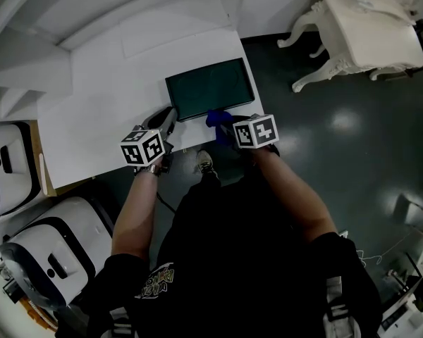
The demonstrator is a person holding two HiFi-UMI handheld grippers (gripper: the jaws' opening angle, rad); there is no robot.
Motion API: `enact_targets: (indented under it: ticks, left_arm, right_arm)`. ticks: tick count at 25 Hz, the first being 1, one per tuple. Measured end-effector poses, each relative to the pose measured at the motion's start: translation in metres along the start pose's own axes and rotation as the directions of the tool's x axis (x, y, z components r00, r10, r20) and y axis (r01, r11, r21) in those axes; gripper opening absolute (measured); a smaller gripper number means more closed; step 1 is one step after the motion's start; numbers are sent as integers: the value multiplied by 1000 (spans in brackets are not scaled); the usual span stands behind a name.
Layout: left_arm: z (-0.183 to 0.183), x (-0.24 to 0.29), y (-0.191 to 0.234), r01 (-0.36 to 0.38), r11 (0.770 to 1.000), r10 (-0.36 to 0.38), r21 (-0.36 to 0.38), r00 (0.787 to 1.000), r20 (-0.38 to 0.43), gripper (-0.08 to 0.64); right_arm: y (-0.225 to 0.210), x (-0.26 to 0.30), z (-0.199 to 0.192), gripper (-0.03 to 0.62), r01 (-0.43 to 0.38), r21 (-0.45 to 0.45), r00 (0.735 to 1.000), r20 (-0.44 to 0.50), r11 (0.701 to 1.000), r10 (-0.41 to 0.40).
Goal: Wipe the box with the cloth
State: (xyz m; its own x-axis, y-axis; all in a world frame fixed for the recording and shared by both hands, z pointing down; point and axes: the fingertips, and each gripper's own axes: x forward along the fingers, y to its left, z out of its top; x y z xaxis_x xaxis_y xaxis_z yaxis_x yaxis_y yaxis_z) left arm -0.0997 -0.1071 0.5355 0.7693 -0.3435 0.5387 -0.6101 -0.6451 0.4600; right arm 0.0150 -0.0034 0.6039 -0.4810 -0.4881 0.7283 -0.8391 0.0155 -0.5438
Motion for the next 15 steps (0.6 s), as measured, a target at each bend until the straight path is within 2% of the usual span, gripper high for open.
enact_targets:
  ticks: [9, 15]
  left_arm:
    - [0, 0, 0, -16, 1000, 16, 6, 1000, 3, 40]
    - [0, 0, -1, -32, 999, 32, 6, 999, 8, 40]
  right_arm:
    - [-32, -21, 8, 92, 10, -8, 1000, -4, 1000, -10]
    - [-69, -39, 15, 92, 54, 26, 999, 8, 998, -54]
